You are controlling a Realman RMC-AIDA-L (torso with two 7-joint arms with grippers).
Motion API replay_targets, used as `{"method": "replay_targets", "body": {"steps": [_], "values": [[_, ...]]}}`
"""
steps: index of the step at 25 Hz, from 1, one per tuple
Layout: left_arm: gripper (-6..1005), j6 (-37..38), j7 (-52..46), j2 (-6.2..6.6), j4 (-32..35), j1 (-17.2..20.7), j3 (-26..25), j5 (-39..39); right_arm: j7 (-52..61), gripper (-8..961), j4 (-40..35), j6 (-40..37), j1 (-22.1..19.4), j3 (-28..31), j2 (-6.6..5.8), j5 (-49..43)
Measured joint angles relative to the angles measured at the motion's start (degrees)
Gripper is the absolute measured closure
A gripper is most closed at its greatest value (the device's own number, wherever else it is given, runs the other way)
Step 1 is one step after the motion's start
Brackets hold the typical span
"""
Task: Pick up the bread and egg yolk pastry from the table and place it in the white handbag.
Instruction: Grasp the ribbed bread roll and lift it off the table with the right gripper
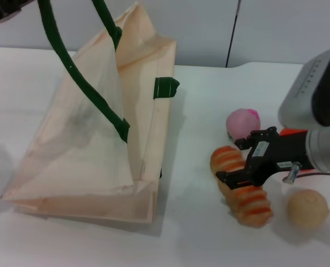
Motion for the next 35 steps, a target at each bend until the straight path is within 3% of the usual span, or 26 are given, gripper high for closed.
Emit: {"method": "replay_targets", "body": {"steps": [11, 27, 35], "values": [[879, 0.0, 0.0, 0.06, 0.0, 0.1, -0.2, 0.0, 10.9, 85, 3.2, -2.2, 4.3, -7.5, -0.11, -9.7], [880, -0.7, -0.1, 0.33, 0.0, -0.1, -0.6, 0.0, 15.5, 81, 14.4, -2.5, 10.4, -8.0, -0.32, -13.4], [880, -0.7, -0.3, 0.39, 0.0, -0.2, -0.6, 0.0, 16.7, 99, 14.1, -2.4, 11.0, -8.1, -0.31, -14.2]]}}
